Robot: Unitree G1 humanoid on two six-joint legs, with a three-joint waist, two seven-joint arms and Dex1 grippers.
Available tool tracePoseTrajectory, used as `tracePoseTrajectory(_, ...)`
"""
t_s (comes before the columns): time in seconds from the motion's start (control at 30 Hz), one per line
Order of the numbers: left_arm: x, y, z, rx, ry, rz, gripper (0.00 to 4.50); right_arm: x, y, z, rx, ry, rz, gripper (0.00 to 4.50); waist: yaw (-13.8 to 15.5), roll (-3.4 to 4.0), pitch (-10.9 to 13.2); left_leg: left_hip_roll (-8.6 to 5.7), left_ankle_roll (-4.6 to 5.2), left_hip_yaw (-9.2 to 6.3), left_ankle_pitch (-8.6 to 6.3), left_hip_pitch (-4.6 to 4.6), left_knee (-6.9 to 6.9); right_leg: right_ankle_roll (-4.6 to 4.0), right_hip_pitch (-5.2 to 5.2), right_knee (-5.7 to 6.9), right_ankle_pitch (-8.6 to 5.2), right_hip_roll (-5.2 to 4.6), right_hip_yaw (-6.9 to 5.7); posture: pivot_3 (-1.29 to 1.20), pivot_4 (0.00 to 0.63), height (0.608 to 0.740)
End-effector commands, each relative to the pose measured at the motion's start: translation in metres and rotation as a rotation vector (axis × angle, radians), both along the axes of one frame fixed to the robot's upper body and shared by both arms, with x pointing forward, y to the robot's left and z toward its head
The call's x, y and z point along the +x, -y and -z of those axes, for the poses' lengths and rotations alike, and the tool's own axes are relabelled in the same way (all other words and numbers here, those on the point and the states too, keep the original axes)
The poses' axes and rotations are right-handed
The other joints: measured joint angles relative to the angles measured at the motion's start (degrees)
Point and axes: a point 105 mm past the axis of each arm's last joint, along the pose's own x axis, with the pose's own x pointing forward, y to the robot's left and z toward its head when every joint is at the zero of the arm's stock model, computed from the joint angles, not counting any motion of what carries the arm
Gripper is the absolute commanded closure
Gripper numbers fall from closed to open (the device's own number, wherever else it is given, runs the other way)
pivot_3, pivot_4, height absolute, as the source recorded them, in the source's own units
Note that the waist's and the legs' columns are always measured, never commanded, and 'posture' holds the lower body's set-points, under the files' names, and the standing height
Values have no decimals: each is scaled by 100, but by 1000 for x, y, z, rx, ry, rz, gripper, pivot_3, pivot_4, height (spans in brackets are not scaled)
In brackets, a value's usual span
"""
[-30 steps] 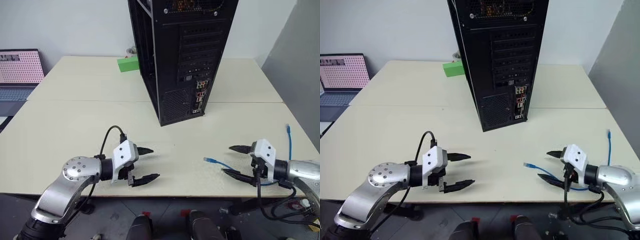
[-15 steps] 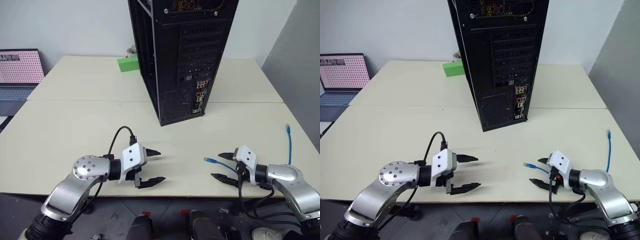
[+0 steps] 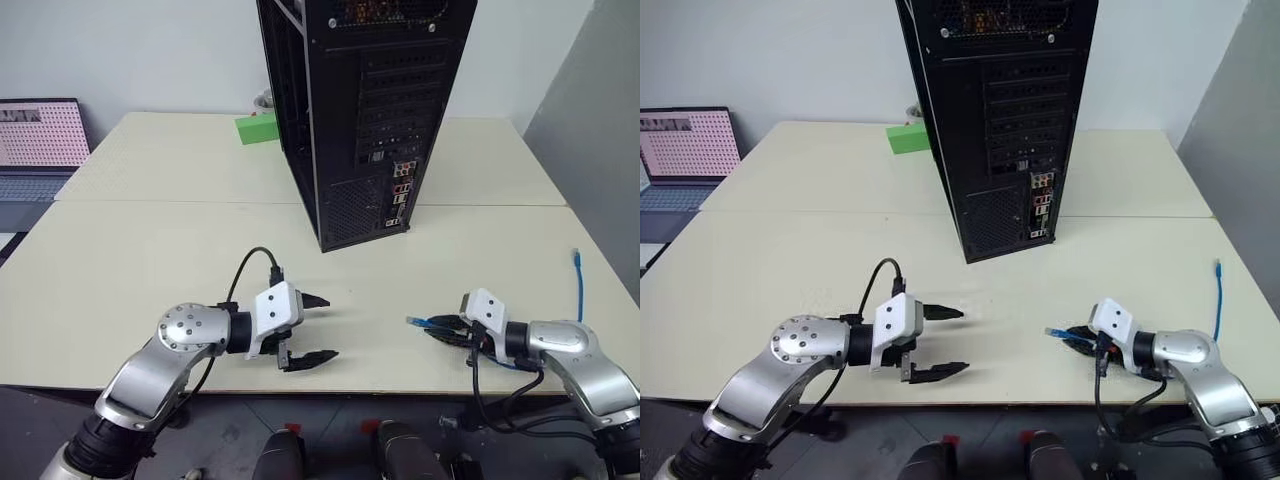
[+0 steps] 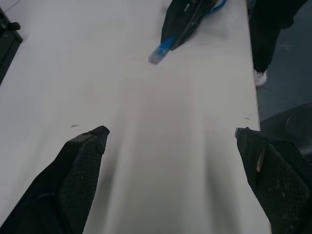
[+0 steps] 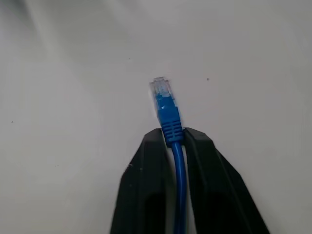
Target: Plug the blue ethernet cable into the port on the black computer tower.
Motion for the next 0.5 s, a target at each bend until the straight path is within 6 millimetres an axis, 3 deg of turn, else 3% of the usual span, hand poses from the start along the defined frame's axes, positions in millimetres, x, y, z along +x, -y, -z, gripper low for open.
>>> tracePoseTrajectory(0.03,4,7,-5,-1,46,38,0,2,-16,-21,24,55,-62,4425,-2,0,0,0,0,0,0,0,0,0,0,1,0,0,0,0,150,740)
tracePoseTrajectory(0.3,19,23,-4,-25,46,73,0,-2,-56,-51,73,101,-192,4446,3,0,0,0,0,-5,0,-2,0,26,0,1,15,2,-4,0,150,740)
tracePoseTrajectory(0.5,34,39,-7,-52,43,105,0,1,-71,-54,52,117,-238,4461,10,0,0,-2,0,-8,0,-7,6,29,0,1,17,2,-7,0,150,740)
